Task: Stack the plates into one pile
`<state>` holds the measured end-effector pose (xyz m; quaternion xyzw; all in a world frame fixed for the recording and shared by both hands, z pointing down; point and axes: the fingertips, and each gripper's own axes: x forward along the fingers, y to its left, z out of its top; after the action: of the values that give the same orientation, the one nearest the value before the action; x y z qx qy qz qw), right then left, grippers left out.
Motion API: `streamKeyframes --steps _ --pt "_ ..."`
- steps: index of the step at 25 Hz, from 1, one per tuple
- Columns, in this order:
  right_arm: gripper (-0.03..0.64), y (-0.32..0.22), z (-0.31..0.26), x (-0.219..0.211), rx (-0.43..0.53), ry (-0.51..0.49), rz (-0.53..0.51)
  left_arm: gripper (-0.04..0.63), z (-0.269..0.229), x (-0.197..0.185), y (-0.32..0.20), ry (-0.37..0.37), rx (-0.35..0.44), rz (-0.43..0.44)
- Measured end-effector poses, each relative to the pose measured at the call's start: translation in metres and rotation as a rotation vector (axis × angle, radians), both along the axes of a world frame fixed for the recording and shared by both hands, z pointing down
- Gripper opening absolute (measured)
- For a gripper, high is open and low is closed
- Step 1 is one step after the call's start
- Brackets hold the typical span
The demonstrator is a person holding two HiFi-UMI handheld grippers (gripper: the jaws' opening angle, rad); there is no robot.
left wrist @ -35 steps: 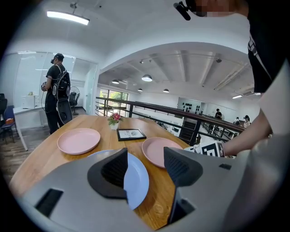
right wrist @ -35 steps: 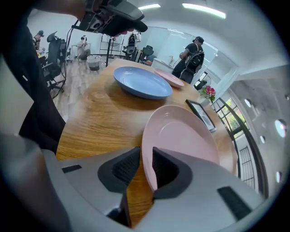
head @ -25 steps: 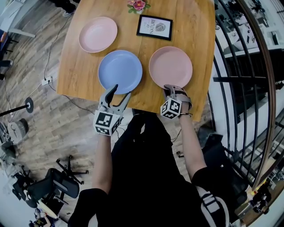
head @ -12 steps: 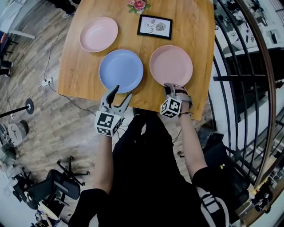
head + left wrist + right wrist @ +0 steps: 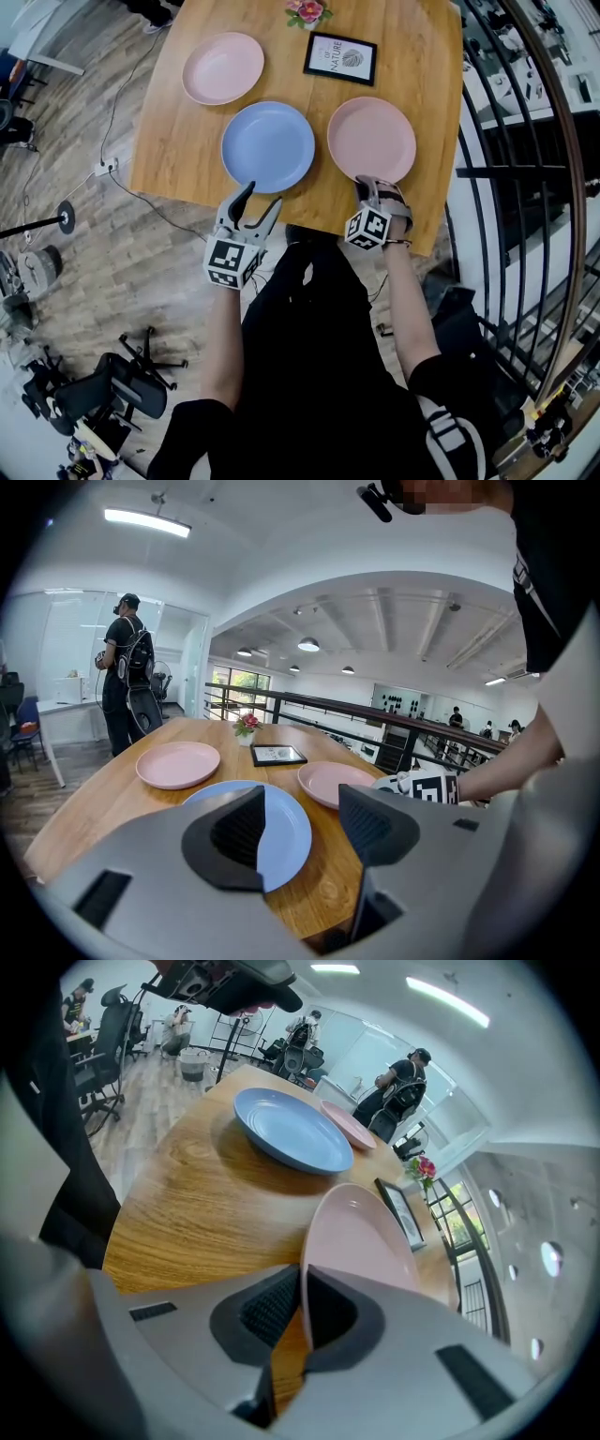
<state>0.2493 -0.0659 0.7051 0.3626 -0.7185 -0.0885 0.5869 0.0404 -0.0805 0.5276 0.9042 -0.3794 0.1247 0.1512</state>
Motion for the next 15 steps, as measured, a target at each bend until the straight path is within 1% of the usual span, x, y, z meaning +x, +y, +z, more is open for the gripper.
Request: streamKeyframes --steps 5,13,15 --pt "0.02 -0.004 -0.004 -0.005 0.002 0.005 -0.003 0.261 0.0 -0.014 0.001 0.001 -0.008 -0.031" --pt "0.02 -0.014 -0.022 -0.011 0.031 0.019 -0.015 0.261 -0.007 -0.02 -0.002 0.018 -0.003 -0.054" --pt "0.02 -0.017 -0.028 -0.014 0.039 0.019 -0.023 0.261 -0.012 -0.022 -0.003 0.016 0.01 -0.054"
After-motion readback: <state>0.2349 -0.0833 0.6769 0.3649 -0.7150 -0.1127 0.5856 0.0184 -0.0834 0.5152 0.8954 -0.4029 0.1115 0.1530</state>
